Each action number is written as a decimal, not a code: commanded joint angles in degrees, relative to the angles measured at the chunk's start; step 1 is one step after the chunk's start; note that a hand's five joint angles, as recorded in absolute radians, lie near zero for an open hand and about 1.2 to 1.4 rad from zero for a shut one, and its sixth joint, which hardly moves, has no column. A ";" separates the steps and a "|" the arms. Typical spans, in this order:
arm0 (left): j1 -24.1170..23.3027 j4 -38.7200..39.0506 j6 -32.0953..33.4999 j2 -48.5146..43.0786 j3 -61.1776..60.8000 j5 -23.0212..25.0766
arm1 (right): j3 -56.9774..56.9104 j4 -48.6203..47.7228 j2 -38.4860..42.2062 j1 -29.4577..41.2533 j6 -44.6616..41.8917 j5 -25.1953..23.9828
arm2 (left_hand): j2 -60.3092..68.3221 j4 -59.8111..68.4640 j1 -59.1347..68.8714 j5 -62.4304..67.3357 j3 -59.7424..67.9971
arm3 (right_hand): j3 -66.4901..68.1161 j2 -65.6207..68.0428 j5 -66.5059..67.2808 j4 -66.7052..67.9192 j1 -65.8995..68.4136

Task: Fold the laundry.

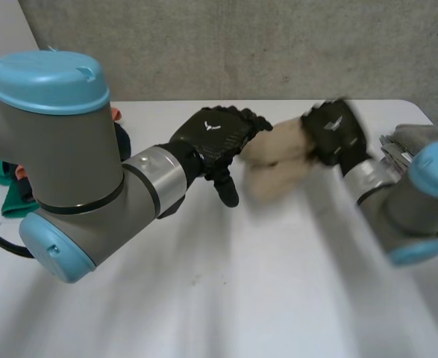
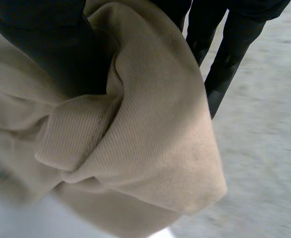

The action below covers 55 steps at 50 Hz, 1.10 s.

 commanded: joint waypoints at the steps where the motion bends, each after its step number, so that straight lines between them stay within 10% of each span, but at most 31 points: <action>1: -1.40 3.10 -0.09 2.23 0.08 0.08 | -11.66 2.07 1.07 -11.37 7.36 -4.70 | -0.96 -0.78 -0.16 -2.01 -1.23 | 13.99 14.40 16.69 12.11 21.81; 22: -3.95 4.42 0.35 1.79 -0.27 0.08 | -43.30 -8.90 32.26 -35.46 29.17 -23.16 | -0.79 -0.61 0.01 -1.84 -1.06 | 13.99 14.40 16.69 12.11 21.81; 46: -5.53 4.42 0.35 1.88 -1.86 0.17 | -36.38 -14.19 37.12 -43.64 27.15 -33.98 | -0.62 -0.44 0.18 -1.67 -0.89 | 13.99 14.40 16.69 12.11 21.81; 50: -6.32 4.42 0.44 2.23 -1.86 0.17 | -32.61 -13.40 32.29 -44.69 27.15 -32.84 | -0.62 -0.44 0.18 -1.67 -0.89 | -45.60 -45.20 -42.90 -47.48 -37.78; 55: -7.55 4.42 0.44 2.41 -1.86 0.17 | -27.41 -10.94 26.49 -47.50 27.15 -32.13 | -0.62 -0.44 0.18 -1.67 -0.89 | -56.01 -55.60 -53.31 -57.89 -48.19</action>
